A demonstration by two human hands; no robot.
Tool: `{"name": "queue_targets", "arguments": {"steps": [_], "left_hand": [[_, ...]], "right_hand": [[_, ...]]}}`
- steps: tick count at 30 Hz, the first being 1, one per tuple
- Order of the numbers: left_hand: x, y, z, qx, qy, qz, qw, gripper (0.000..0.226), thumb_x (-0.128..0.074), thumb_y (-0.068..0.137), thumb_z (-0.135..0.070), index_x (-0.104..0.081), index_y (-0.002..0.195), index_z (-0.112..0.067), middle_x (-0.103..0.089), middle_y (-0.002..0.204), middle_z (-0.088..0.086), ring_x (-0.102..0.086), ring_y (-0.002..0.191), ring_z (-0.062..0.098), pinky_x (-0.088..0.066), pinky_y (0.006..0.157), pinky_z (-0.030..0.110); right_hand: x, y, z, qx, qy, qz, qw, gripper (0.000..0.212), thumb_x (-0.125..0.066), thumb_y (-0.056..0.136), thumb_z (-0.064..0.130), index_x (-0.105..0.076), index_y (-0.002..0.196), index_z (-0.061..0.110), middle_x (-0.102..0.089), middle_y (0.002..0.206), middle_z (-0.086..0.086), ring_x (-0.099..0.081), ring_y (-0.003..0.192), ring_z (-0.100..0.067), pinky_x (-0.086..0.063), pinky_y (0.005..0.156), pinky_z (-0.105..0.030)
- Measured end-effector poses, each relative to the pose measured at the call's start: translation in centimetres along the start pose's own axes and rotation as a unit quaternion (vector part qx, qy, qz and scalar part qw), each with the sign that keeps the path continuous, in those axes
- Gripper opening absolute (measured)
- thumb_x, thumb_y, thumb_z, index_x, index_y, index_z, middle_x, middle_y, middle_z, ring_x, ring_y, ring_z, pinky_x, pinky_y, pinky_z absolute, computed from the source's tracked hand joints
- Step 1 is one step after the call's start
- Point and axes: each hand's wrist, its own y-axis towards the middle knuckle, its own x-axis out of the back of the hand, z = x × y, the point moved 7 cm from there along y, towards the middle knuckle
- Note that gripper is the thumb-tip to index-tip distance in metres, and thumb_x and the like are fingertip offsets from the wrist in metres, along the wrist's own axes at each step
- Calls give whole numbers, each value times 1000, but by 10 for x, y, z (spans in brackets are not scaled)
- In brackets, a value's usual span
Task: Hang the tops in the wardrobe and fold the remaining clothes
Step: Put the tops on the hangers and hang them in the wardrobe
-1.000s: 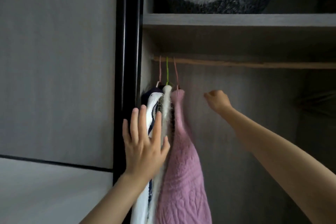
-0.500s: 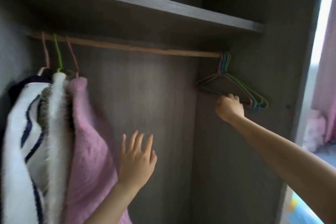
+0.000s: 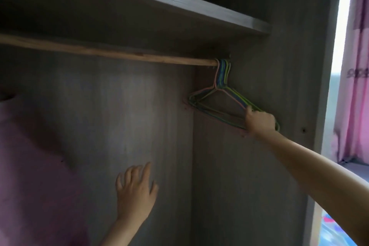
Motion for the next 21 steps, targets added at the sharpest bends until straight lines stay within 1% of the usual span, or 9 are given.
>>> {"name": "queue_targets", "arguments": {"steps": [3,5,8,11,15,17,18,19,21], "left_hand": [[-20,10,-7,10,-1,-10,1000,49,-39,70,-38,-50,111,-14,-67,89,14,-44,94,27,-49,74,54],[-27,17,-16,14,-1,-13,1000,50,-39,70,-36,-60,106,-9,-67,88,14,-44,93,27,-49,73,54],[-41,25,-31,9,-2,-5,1000,52,-38,71,-36,-67,101,-5,-68,87,15,-52,92,30,-49,73,54],[-52,34,-41,4,-24,8,1000,50,-39,71,-36,-62,105,-8,-67,87,16,-61,87,34,-49,74,54],[-58,42,-48,-13,-52,-6,999,53,-39,71,-39,-46,116,-13,-66,95,18,-46,96,30,-49,77,50],[-61,45,-49,-22,-55,-1,998,62,-52,71,-41,-42,125,-11,-61,108,24,-47,104,35,-49,76,53],[-63,48,-48,-23,-57,3,998,72,-67,68,-39,-41,128,-10,-58,113,28,-49,107,41,-49,75,55],[-65,50,-47,-21,-61,10,998,85,-81,60,-34,-40,131,-10,-55,116,31,-51,108,45,-49,74,58],[-69,56,-46,-16,-69,28,997,103,-91,47,-27,-38,132,-8,-52,119,36,-53,106,51,-48,75,61]], "right_hand": [[-8,16,-6,17,-31,14,999,37,-39,94,7,-40,131,4,-60,123,-12,-58,113,-30,-46,85,-34],[-11,19,-5,33,-30,20,999,32,-39,94,9,-50,124,7,-61,122,-12,-58,113,-30,-45,84,-33],[-5,23,-8,34,15,1,999,27,-40,96,15,-54,118,8,-63,116,-16,-60,107,-33,-45,79,-33],[5,25,-6,56,42,-30,997,25,-34,98,15,-49,116,7,-64,110,-19,-61,101,-36,-44,74,-35],[14,22,-5,60,74,-61,994,32,-29,102,29,-47,115,6,-64,106,-23,-61,98,-39,-38,69,-36],[17,17,-4,54,76,-74,993,35,-29,102,33,-47,116,6,-64,106,-23,-60,98,-40,-37,67,-37],[20,15,-2,47,81,-78,993,35,-30,102,34,-47,116,6,-63,106,-24,-59,98,-41,-35,66,-37],[24,13,0,38,86,-82,992,35,-30,102,34,-48,115,6,-63,107,-24,-59,99,-41,-33,66,-37],[35,12,4,23,116,-96,988,34,-31,102,33,-48,111,5,-61,106,-26,-57,98,-42,-31,66,-37]]}}
